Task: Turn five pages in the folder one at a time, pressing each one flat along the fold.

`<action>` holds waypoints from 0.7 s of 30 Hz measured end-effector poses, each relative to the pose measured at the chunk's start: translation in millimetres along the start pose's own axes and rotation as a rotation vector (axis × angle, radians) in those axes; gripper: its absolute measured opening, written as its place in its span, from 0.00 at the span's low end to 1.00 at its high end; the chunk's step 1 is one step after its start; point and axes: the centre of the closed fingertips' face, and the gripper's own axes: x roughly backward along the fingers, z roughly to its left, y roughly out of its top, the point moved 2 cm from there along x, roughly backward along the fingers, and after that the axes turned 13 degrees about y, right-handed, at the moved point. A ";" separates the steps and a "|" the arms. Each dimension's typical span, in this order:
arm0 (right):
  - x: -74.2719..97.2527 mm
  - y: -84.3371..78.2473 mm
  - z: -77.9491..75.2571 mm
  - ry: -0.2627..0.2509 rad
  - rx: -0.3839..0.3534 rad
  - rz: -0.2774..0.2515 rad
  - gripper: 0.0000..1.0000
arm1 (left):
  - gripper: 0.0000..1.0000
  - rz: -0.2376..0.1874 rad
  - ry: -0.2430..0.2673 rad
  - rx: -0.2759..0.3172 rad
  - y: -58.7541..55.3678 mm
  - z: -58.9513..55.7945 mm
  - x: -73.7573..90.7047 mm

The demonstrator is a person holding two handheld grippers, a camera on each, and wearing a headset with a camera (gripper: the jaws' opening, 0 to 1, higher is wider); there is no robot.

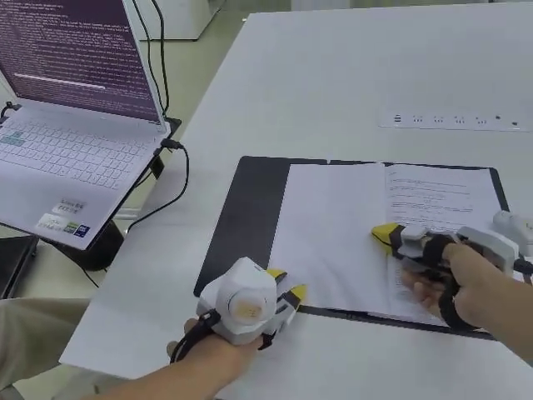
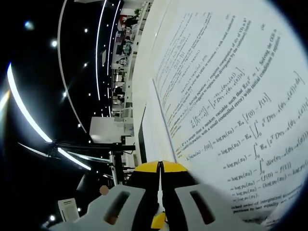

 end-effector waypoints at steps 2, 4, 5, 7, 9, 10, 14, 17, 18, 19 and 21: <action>3.4 -3.1 -0.4 0.001 0.000 0.003 0.00 | 0.19 0.000 0.000 0.000 0.4 -0.4 0.4; 7.0 -7.8 -1.4 0.002 -0.006 0.012 0.00 | 0.19 0.002 0.000 0.001 0.3 -0.4 0.2; 9.4 -12.1 -1.5 0.003 -0.007 0.023 0.00 | 0.19 0.002 0.000 0.000 0.3 -0.4 0.1; 13.3 -17.2 -2.6 0.003 -0.010 0.030 0.00 | 0.19 0.003 -0.001 -0.001 0.2 -0.3 0.0; 16.3 -22.2 -4.1 -0.001 -0.001 0.046 0.00 | 0.19 0.001 -0.001 -0.001 0.4 -0.6 0.4; 17.9 -23.9 -4.6 -0.002 -0.005 0.047 0.00 | 0.19 0.001 0.000 -0.001 0.4 -0.6 0.4; 23.6 -32.9 -7.7 -0.005 -0.005 0.061 0.00 | 0.19 0.001 0.000 0.002 0.0 -0.2 0.5; 28.0 -39.7 -8.4 -0.005 -0.006 0.065 0.00 | 0.19 0.001 0.000 0.003 0.1 -0.2 0.8; 29.7 -42.5 -8.5 -0.005 -0.007 0.066 0.00 | 0.19 0.001 0.000 0.004 0.2 -0.3 1.2; 30.8 -44.9 -8.4 -0.006 -0.008 0.070 0.00 | 0.19 0.001 0.000 0.003 0.3 -0.3 1.3; 34.0 -49.4 -9.2 -0.005 -0.009 0.078 0.00 | 0.19 0.002 0.001 0.006 0.6 -0.4 2.0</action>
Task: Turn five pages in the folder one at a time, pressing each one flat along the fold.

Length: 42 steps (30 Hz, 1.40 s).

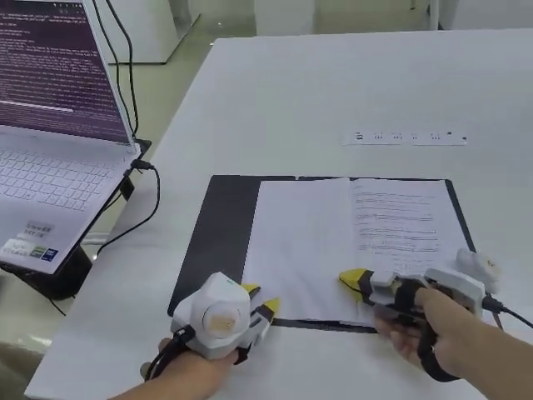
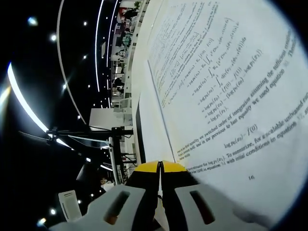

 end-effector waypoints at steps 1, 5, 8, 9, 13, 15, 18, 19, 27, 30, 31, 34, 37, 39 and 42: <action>1.4 -2.0 -0.3 0.000 -0.004 0.001 0.00 | 0.19 0.000 0.000 0.000 0.0 0.0 0.1; 8.0 -13.8 -1.4 0.002 -0.011 0.019 0.00 | 0.19 0.000 0.000 0.003 0.1 -0.2 0.4; 14.9 -23.9 -2.5 0.004 -0.018 0.030 0.00 | 0.19 0.001 0.000 0.002 0.1 -0.2 0.4; 16.5 -27.0 -2.4 0.004 -0.020 0.037 0.00 | 0.19 0.001 0.000 0.003 0.0 -0.2 0.3; 24.7 -38.0 -4.3 0.002 -0.029 0.053 0.00 | 0.19 0.004 0.002 0.003 0.0 -0.5 0.4; 28.0 -42.6 -4.6 -0.001 -0.035 0.056 0.00 | 0.19 0.008 0.005 0.003 0.1 -0.8 0.4; 31.6 -49.0 -4.6 -0.008 -0.043 0.069 0.00 | 0.19 0.016 0.008 0.008 0.3 -0.8 -0.2; 33.8 -53.6 -5.3 -0.018 -0.039 0.085 0.00 | 0.19 0.020 0.012 0.012 0.6 -0.8 0.0; 54.3 -64.6 26.6 0.036 0.051 0.078 0.00 | 0.23 0.121 0.020 0.084 0.4 -2.4 6.4; 69.6 -58.4 36.1 0.013 0.134 0.053 0.00 | 0.26 0.207 0.029 0.151 -2.5 0.6 17.9; 77.3 -55.2 40.0 -0.003 0.170 0.039 0.00 | 0.26 0.207 0.027 0.162 -0.8 2.1 20.9; 94.6 -48.4 50.5 -0.031 0.285 0.028 0.00 | 0.26 0.160 0.024 0.196 10.4 6.4 34.9; 113.8 -38.5 65.5 -0.056 0.404 -0.013 0.01 | 0.30 0.121 0.026 0.218 22.9 9.3 54.0; 124.4 -30.5 73.8 -0.060 0.456 -0.054 0.08 | 0.34 0.109 0.028 0.217 28.4 10.5 66.4; 136.9 -25.4 83.5 -0.085 0.532 -0.078 0.22 | 0.42 0.091 0.028 0.220 33.9 10.9 80.5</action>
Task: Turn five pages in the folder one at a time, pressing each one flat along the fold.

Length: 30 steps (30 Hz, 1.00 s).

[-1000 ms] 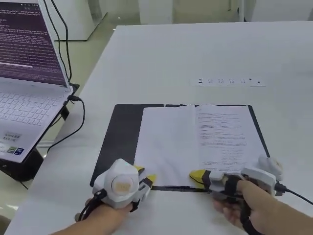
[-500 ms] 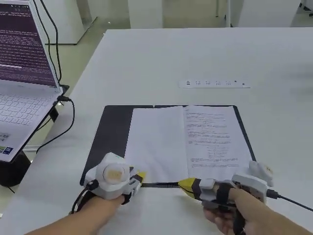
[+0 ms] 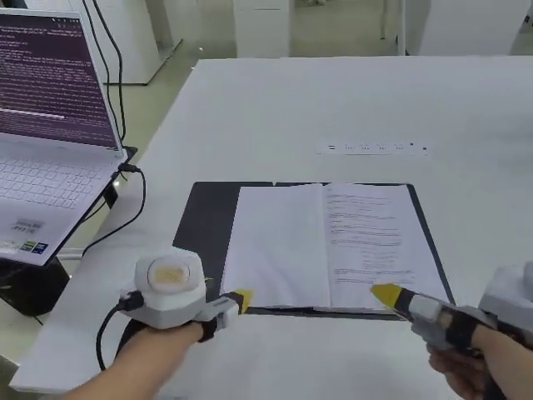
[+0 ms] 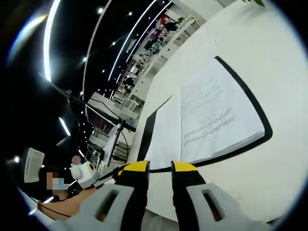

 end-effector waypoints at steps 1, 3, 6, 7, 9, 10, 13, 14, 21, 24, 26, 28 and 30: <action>5.7 4.5 2.2 -0.020 0.048 -0.014 0.25 | 0.45 -0.010 0.004 0.001 1.9 0.2 6.6; 13.3 8.7 5.0 -0.041 0.123 -0.012 0.28 | 0.51 -0.014 0.007 -0.002 3.2 -0.1 15.1; 27.0 15.4 8.3 -0.105 0.231 -0.011 0.40 | 0.58 -0.063 0.021 -0.037 9.5 1.0 28.6; 30.3 18.3 8.4 -0.122 0.264 -0.015 0.46 | 0.62 -0.068 0.027 -0.039 10.5 1.4 31.5; 38.7 23.1 8.0 -0.162 0.324 -0.026 0.57 | 0.70 -0.080 0.028 -0.032 13.1 0.2 38.7; 43.3 24.5 7.8 -0.179 0.350 -0.029 0.59 | 0.72 -0.090 0.028 -0.027 14.6 0.2 41.6; 53.4 28.2 2.7 -0.225 0.386 -0.036 0.67 | 0.76 -0.102 0.032 -0.030 15.8 -0.5 49.5; 55.9 29.3 1.9 -0.235 0.395 -0.041 0.71 | 0.79 -0.108 0.033 -0.031 16.3 -0.6 51.3; 73.2 39.1 -3.2 -0.282 0.456 -0.086 0.82 | 0.92 -0.125 0.044 -0.022 14.8 0.7 64.0; 78.1 40.8 -3.1 -0.293 0.474 -0.097 0.91 | 0.99 -0.131 0.053 -0.019 13.9 1.9 67.5; 81.0 41.6 -4.0 -0.301 0.491 -0.098 0.96 | 0.99 -0.128 0.052 -0.022 13.4 1.1 69.7; 82.8 40.7 -6.3 -0.306 0.494 -0.087 1.00 | 0.99 -0.130 0.056 -0.035 13.7 0.1 72.5; 85.2 40.4 -8.6 -0.302 0.491 -0.077 1.00 | 0.99 -0.133 0.060 -0.035 15.1 -0.6 74.4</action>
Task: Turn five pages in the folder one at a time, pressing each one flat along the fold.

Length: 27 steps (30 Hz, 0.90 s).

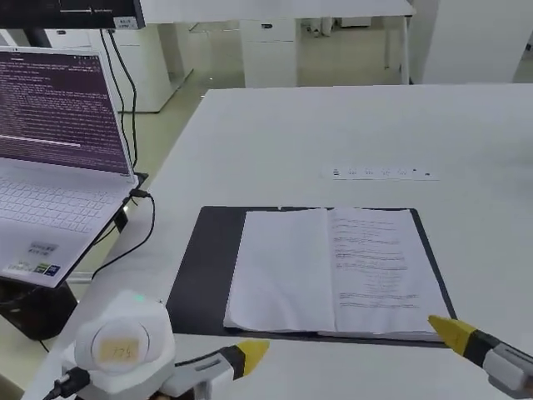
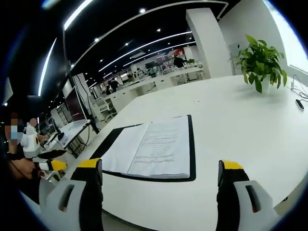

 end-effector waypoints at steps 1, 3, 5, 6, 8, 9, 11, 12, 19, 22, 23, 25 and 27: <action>0.7 -0.5 -1.2 -0.001 -0.001 0.004 1.00 | 0.99 -0.001 -0.003 -0.001 0.6 -0.9 0.5; 0.9 -0.1 -1.0 0.008 0.001 0.003 1.00 | 0.99 0.005 -0.008 -0.004 1.3 -2.6 0.5; 0.8 0.1 -1.8 0.002 0.011 0.008 1.00 | 0.99 -0.002 -0.009 -0.007 2.9 -3.0 -0.4; 0.6 0.6 -2.3 0.004 0.026 0.011 1.00 | 0.99 -0.003 -0.008 -0.006 3.8 -3.0 -0.6; -0.5 1.0 -0.2 0.008 0.029 0.012 1.00 | 0.99 -0.006 -0.012 -0.003 5.7 -3.7 -1.9; -1.3 1.0 0.9 0.011 0.025 0.013 1.00 | 0.99 -0.005 -0.010 -0.004 6.4 -3.6 -2.9; -2.2 1.2 1.8 0.013 0.024 0.014 1.00 | 0.99 -0.008 -0.014 -0.006 8.3 -4.1 -5.1; -2.7 1.8 1.9 0.012 0.031 0.013 1.00 | 0.99 -0.011 -0.015 -0.005 9.9 -4.6 -7.1; -2.9 -0.2 -2.0 0.005 0.021 0.013 1.00 | 0.99 -0.006 -0.048 -0.041 13.2 -16.9 -25.4; -1.1 -0.4 -1.3 0.000 0.024 0.009 1.00 | 0.99 -0.001 -0.067 -0.055 14.9 -26.3 -33.9; -0.3 -0.4 -1.3 -0.002 0.023 0.004 1.00 | 0.99 -0.001 -0.082 -0.066 15.7 -31.9 -37.7; 0.3 -1.3 -1.8 -0.002 0.018 0.006 0.99 | 0.99 -0.002 -0.095 -0.081 17.1 -39.0 -42.8; 0.6 -1.5 -1.6 -0.004 0.017 0.004 0.99 | 0.99 -0.001 -0.116 -0.095 18.9 -49.4 -49.2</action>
